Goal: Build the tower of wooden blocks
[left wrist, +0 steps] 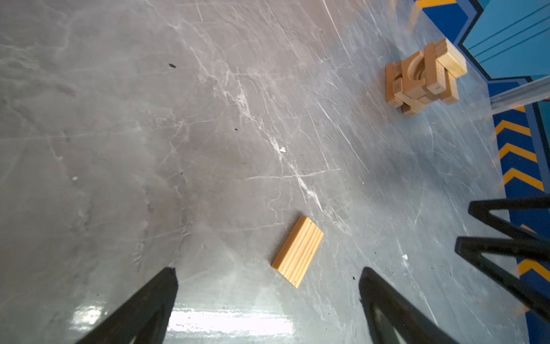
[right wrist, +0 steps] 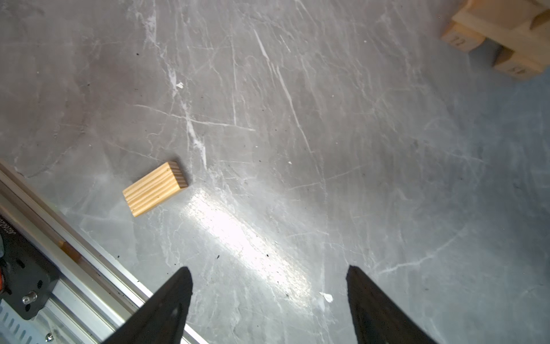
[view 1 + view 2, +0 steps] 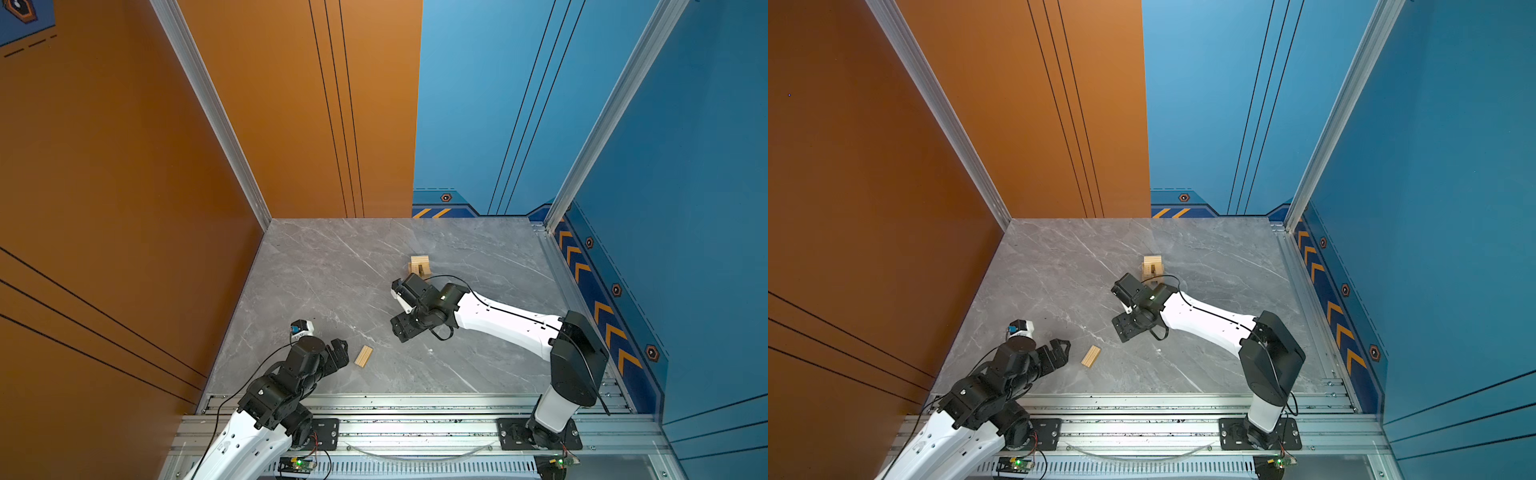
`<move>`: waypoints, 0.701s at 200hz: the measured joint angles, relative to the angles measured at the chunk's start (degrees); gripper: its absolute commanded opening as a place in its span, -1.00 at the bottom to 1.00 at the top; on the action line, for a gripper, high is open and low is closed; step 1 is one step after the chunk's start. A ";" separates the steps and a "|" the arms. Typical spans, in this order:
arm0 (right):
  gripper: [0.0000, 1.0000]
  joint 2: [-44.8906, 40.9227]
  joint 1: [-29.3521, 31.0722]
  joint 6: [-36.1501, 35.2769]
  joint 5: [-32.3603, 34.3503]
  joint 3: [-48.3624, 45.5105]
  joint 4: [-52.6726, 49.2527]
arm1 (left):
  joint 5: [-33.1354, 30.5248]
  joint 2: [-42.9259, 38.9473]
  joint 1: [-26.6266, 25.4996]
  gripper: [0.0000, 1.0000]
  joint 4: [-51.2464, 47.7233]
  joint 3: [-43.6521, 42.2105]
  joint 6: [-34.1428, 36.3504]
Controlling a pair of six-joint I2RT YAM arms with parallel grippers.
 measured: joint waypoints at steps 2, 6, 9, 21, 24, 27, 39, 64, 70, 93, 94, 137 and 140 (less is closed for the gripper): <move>0.67 0.00 0.13 -0.02 0.02 -0.02 0.13 | 0.00 -0.07 0.35 0.93 -0.04 0.00 0.00; 0.67 0.00 0.33 -0.02 0.02 -0.09 0.42 | 0.00 -0.15 0.87 0.94 -0.15 0.00 -0.02; 0.67 0.00 0.52 -0.02 0.04 -0.09 0.59 | 0.00 -0.24 1.31 0.94 -0.24 0.00 0.00; 0.67 0.00 0.92 -0.02 0.07 -0.31 1.27 | 0.17 -0.48 2.84 0.94 -0.59 0.11 0.00; 0.67 0.00 0.92 -0.02 0.09 -0.35 1.40 | 0.26 -0.50 3.23 0.94 -0.66 0.17 0.00; 0.67 0.00 0.92 -0.02 0.09 -0.44 1.53 | 0.33 -0.48 3.61 0.94 -0.72 0.22 0.00; 0.71 -0.02 0.48 -0.04 0.28 -0.81 1.99 | 0.90 -0.46 5.03 0.94 -0.87 0.46 0.07; 0.89 -0.61 -1.31 -0.17 1.92 -1.20 2.10 | 2.14 -0.09 6.95 0.94 -0.94 1.09 0.46; 0.93 -0.92 -1.81 -0.31 2.69 -1.20 2.12 | 2.47 0.17 7.21 0.94 -0.94 1.31 0.63; 0.98 -1.86 -4.02 -0.55 5.53 -0.59 1.70 | 3.85 1.79 8.13 0.95 -0.39 1.97 1.09; 0.98 -1.86 -4.15 -0.57 5.73 -0.50 1.68 | 3.98 1.90 8.17 0.95 -0.33 2.01 1.11; 0.97 -1.16 -10.80 -0.96 6.08 3.39 1.57 | 6.54 6.71 8.57 0.95 2.58 3.76 3.02; 0.96 -1.03 -11.15 -0.96 6.08 3.67 1.60 | 6.73 7.10 8.57 0.95 2.73 3.98 3.21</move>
